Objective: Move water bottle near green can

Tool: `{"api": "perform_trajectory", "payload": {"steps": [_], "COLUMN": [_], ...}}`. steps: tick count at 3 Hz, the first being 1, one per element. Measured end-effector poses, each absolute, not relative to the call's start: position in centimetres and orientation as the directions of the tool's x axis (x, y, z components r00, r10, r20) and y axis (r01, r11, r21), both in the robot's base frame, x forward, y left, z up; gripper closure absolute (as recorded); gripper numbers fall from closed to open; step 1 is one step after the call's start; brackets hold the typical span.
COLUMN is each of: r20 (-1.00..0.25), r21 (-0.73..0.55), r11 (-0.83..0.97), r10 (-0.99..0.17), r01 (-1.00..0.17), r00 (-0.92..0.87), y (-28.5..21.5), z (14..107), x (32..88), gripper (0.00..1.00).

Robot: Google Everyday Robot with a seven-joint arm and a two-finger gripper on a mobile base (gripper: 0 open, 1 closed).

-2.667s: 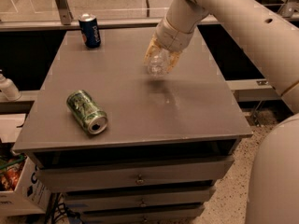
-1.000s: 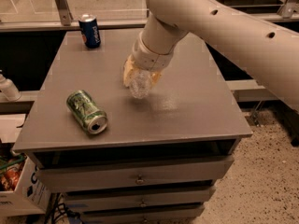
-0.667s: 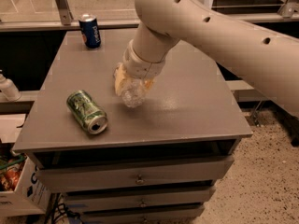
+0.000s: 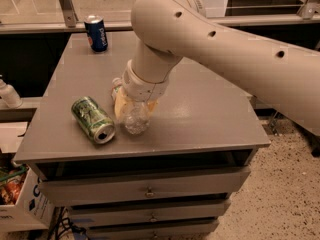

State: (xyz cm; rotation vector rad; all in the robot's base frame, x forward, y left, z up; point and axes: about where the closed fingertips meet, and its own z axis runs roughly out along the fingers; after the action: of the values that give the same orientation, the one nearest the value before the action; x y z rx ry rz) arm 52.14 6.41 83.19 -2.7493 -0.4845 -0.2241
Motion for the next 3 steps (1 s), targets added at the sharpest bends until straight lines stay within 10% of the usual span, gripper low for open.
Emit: {"api": "perform_trajectory", "payload": {"steps": [3], "r20": [0.149], "r21": [-0.304], "r11": [-0.857], "r10": [0.389], "r01": [0.416], "r00": [0.909], "y": [6.3], "z": [82.6], "x": [47.2], "gripper": [1.0]}}
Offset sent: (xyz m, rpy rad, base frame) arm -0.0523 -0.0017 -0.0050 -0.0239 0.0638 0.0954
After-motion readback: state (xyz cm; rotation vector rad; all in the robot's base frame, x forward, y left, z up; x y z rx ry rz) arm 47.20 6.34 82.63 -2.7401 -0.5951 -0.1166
